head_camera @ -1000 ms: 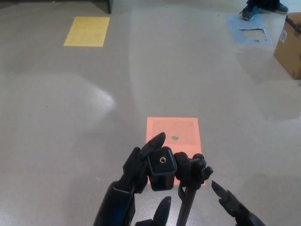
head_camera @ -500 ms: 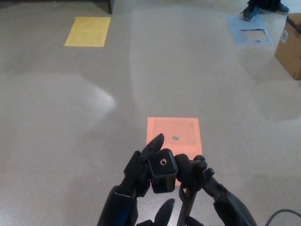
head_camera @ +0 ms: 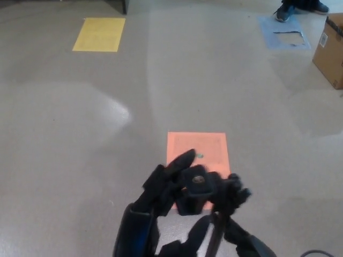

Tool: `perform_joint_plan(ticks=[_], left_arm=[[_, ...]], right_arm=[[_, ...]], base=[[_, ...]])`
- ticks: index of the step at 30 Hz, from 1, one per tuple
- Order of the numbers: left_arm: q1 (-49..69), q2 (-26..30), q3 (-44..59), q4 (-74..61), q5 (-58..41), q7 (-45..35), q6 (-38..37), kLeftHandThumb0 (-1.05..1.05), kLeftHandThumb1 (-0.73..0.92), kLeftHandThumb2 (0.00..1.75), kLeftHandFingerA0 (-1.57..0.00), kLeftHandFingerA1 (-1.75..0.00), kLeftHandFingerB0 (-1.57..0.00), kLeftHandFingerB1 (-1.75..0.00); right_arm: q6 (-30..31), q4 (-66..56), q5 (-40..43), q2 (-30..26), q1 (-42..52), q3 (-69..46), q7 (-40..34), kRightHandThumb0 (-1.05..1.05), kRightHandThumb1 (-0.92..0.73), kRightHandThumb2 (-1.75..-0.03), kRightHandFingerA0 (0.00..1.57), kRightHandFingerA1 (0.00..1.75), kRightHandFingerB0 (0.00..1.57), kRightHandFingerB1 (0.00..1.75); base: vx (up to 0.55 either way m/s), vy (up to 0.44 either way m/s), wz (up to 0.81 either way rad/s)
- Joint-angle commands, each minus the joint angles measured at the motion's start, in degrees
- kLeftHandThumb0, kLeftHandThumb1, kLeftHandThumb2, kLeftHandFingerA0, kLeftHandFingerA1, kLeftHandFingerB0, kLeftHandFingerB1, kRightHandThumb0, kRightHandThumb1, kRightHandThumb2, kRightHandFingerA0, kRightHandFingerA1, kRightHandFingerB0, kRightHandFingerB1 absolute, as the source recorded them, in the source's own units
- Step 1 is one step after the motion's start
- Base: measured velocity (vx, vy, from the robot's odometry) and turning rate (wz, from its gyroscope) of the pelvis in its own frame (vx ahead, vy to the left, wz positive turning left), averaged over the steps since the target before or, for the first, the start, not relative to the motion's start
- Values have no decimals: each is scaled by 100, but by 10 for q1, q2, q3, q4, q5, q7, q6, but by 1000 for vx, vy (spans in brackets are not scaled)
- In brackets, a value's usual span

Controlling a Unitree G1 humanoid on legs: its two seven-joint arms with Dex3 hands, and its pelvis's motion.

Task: A phone stand is kept on the floor and the robot uses both its hands to grab it and uses its left hand to extend the phone stand by pulling it upwards

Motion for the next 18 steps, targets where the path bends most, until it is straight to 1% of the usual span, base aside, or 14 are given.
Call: perform_joint_plan(ticks=[1,2,3,4,6,8,11,12,13,14,15,16,17,18], left_arm=[[-10,-50,-18,-12,33,58,74,-28,55,56,-66,-80,-73,-79],[-13,-54,-21,-10,29,61,83,-28,55,56,-66,-80,-73,-79],[-23,-66,-25,-3,23,69,100,-27,55,56,-70,-89,-71,-76],[-29,-68,-26,3,24,74,105,-28,56,56,-69,-88,-67,-77],[-40,-69,-29,11,28,85,114,-27,56,56,-69,-87,-67,-79],[-44,-67,-31,10,26,92,123,-26,56,56,-69,-87,-66,-80],[-52,-68,-33,11,16,100,135,-26,57,56,-70,-88,-64,-81],[-55,-68,-33,12,14,102,136,-26,57,56,-72,-88,-64,-82],[-58,-68,-31,13,8,103,138,-28,58,57,-74,-92,-65,-83],[-60,-68,-29,13,2,103,140,-28,58,57,-74,-92,-65,-83],[-64,-68,-26,13,-1,105,145,-27,58,56,-75,-94,-66,-84],[-67,-68,-25,11,-1,107,154,-27,58,57,-76,-97,-66,-86],[-70,-67,-24,6,-1,109,166,-27,58,57,-76,-97,-66,-86],[-72,-67,-22,4,-4,109,172,-28,59,57,-76,-98,-65,-85]], right_arm=[[-15,30,1,9,-2,7,-22,-80,-74,-63,19,71,20,49],[-10,31,1,11,-2,7,-21,-80,-74,-63,19,71,20,49],[12,24,1,16,1,9,-15,-78,-75,-63,16,70,18,49],[13,24,3,17,2,9,-14,-76,-75,-63,17,70,19,50],[2,31,4,18,3,8,-19,-75,-75,-63,20,73,20,52],[2,33,1,16,1,10,-21,-75,-76,-63,19,73,20,51],[-9,39,8,13,4,6,-20,-73,-79,-63,23,74,22,51],[-14,43,9,12,2,6,-20,-78,-70,-73,25,73,21,53],[-23,47,12,12,1,3,-21,-74,-79,-64,30,81,28,56],[-31,51,16,12,2,1,-22,-74,-79,-64,30,81,28,56],[-33,52,19,13,0,-2,-23,-73,-78,-63,34,89,33,63],[-35,51,27,18,2,-9,-26,-66,-76,-63,47,115,50,96],[-38,49,38,25,6,-18,-29,-66,-76,-63,47,115,50,96],[-50,56,44,32,5,-26,-42,-63,-74,-65,61,151,56,135]], base=[[0,0,0],[0,0,0],[0,0,0],[0,0,0],[0,0,0],[0,0,0],[0,0,0],[0,0,0],[0,0,0],[0,0,0],[0,0,0],[0,0,0],[0,0,0],[0,0,0]])
